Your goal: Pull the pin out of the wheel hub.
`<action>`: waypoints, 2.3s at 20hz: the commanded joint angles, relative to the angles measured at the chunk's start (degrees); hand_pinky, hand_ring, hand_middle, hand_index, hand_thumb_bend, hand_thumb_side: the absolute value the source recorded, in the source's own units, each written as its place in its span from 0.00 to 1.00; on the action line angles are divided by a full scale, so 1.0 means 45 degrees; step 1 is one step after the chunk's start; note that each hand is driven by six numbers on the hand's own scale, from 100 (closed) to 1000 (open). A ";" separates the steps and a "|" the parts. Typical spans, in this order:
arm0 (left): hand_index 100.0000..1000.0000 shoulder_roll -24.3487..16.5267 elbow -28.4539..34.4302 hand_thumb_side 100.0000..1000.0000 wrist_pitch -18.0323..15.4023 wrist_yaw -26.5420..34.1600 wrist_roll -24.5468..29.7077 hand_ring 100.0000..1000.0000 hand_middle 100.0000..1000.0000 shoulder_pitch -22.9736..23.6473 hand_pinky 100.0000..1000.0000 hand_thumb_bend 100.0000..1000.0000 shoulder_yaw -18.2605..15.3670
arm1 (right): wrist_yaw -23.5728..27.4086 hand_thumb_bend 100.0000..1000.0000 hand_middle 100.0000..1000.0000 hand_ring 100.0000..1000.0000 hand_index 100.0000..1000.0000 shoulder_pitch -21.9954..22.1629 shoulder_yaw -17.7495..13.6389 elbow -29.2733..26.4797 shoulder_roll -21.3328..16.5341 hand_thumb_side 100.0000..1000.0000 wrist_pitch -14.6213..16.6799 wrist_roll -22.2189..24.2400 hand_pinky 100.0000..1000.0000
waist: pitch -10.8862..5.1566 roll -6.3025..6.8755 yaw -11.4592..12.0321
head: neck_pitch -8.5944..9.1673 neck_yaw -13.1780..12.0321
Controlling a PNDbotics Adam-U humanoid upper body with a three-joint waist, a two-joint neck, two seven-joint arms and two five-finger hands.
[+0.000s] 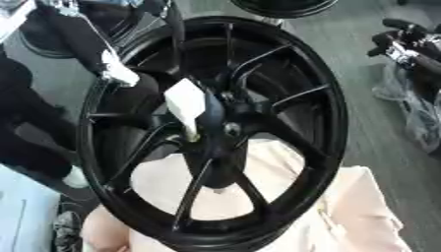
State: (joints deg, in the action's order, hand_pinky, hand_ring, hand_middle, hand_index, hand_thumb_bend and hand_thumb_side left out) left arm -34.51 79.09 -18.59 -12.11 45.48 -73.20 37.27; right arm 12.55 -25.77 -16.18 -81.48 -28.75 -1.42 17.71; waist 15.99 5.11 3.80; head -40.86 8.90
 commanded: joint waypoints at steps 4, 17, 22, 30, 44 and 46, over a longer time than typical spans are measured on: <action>0.80 -0.0128 0.0572 0.27 -0.1949 0.1115 0.1441 0.87 0.78 -0.0313 0.88 0.46 0.0342 | -0.0066 0.34 0.64 0.61 0.85 -0.0250 0.0000 -0.0139 -0.0273 0.27 0.0002 0.0061 0.95 | -0.0317 -0.0066 -0.0054 | 0.0212 -0.0079; 0.75 -0.0173 0.0539 0.05 -0.2203 0.0963 0.1441 0.86 0.76 -0.0145 0.88 0.45 0.1446 | -0.0134 0.34 0.64 0.60 0.85 -0.0312 0.0086 -0.0124 -0.0264 0.27 0.0026 0.0106 0.95 | -0.0259 -0.0039 -0.0133 | 0.0232 -0.0173; 0.75 -0.0157 0.0498 0.08 -0.2202 0.0899 0.1441 0.86 0.76 -0.0122 0.87 0.43 0.1762 | -0.0138 0.34 0.63 0.60 0.85 -0.0332 0.0078 -0.0118 -0.0268 0.27 0.0011 0.0072 0.95 | -0.0248 -0.0015 -0.0162 | 0.0241 -0.0203; 0.71 -0.0249 0.0424 0.06 -0.2560 0.0349 0.1441 0.85 0.74 -0.0077 0.87 0.41 0.2103 | -0.0111 0.34 0.63 0.60 0.85 -0.0349 0.0086 -0.0121 -0.0296 0.27 -0.0053 -0.0026 0.95 | -0.0259 0.0034 -0.0169 | 0.0252 -0.0226; 0.53 -0.0199 0.0331 0.00 -0.2690 0.0153 0.1441 0.80 0.66 -0.0174 0.84 0.34 0.1783 | -0.0135 0.34 0.63 0.60 0.85 -0.0317 0.0152 -0.0122 -0.0324 0.27 -0.0044 0.0008 0.95 | -0.0254 0.0048 -0.0173 | 0.0246 -0.0279; 0.48 -0.0195 0.0378 0.00 -0.2623 0.0205 0.1441 0.79 0.64 -0.0185 0.83 0.33 0.1796 | -0.0127 0.34 0.63 0.60 0.85 -0.0317 0.0142 -0.0120 -0.0327 0.27 -0.0054 -0.0013 0.95 | -0.0254 0.0052 -0.0181 | 0.0248 -0.0293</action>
State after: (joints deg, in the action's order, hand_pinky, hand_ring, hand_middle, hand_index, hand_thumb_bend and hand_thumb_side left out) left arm -34.22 80.22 -21.38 -11.56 42.69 -72.69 46.40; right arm 12.23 -26.52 -15.45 -81.46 -28.72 -1.65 17.78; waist 15.99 5.63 2.94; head -40.61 7.68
